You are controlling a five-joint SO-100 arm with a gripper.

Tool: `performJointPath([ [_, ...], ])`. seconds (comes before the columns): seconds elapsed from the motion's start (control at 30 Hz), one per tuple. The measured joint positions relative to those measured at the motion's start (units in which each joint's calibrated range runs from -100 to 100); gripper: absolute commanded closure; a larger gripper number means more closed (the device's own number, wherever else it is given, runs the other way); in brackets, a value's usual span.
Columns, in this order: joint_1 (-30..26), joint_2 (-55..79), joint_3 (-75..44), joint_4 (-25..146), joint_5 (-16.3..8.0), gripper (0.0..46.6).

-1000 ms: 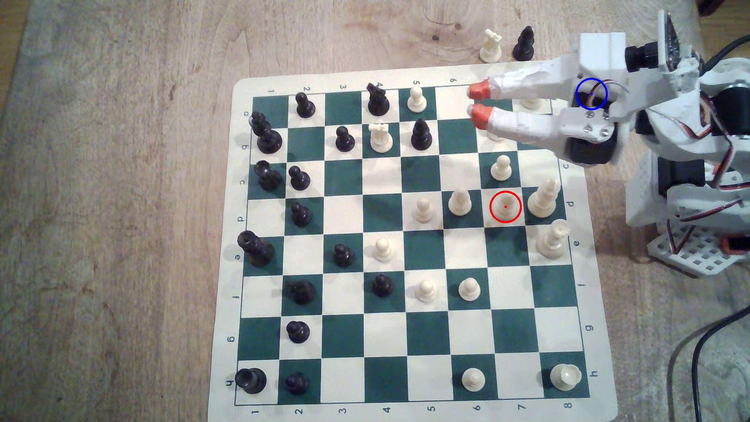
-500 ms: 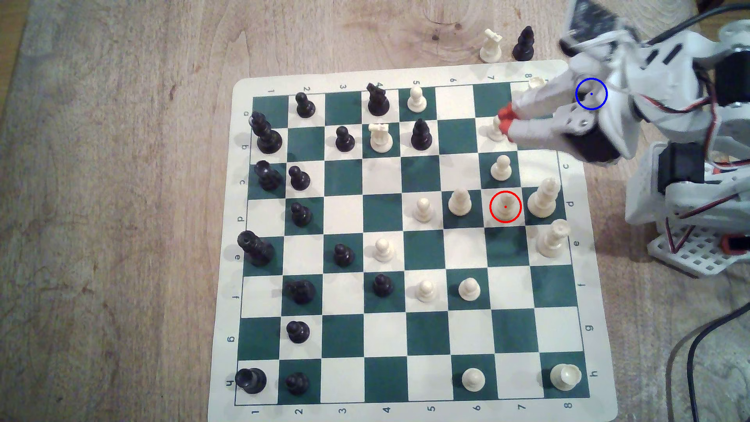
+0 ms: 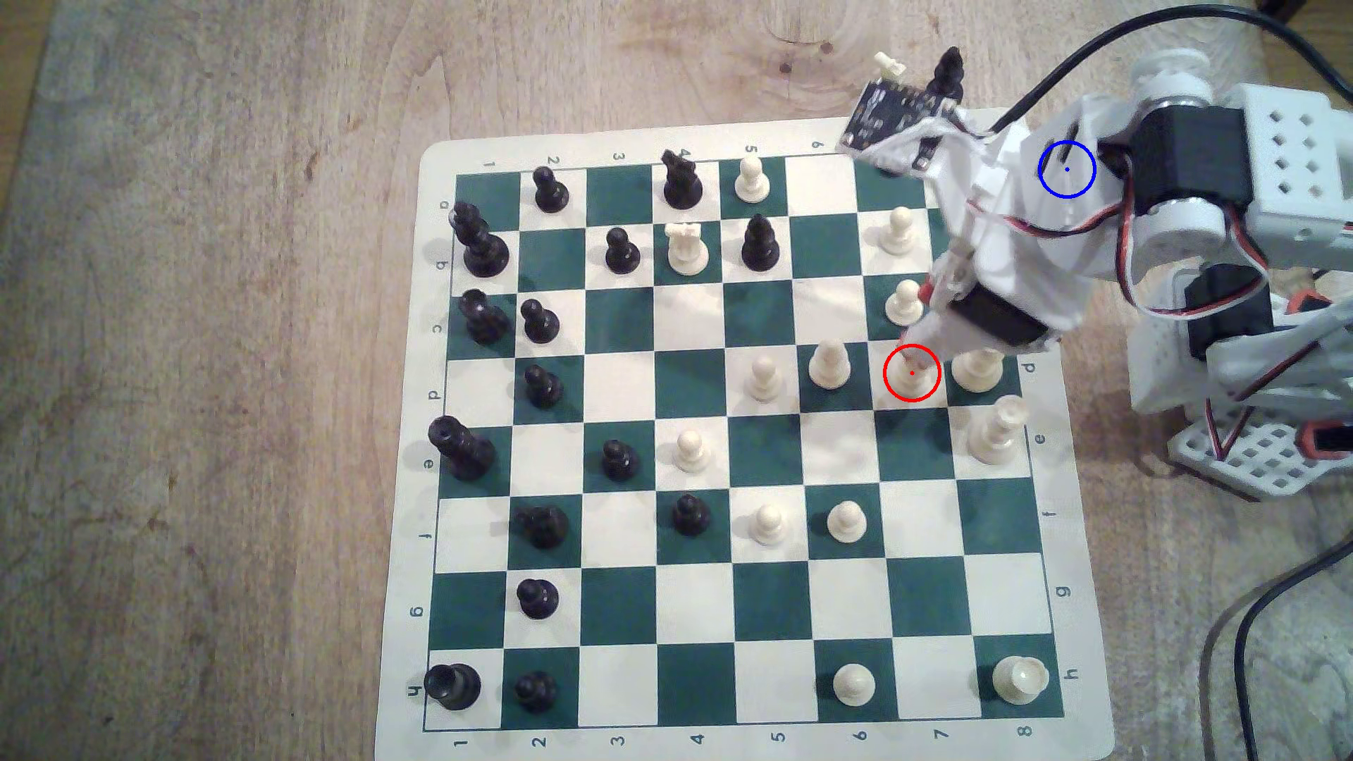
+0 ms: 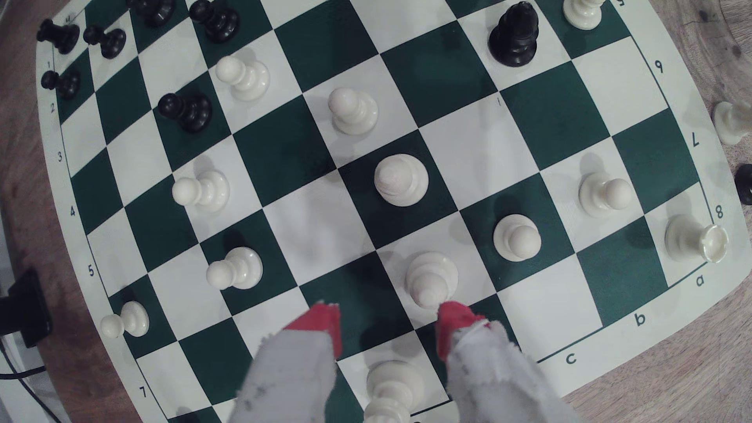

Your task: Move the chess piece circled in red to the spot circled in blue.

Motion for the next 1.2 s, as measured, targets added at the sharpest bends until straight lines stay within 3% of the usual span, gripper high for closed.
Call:
performJointPath([
  [0.37,0.1,6.8,3.3,-1.9,1.8,30.4],
  [1.2,0.5,16.7,8.3,-11.0,2.7,32.4],
])
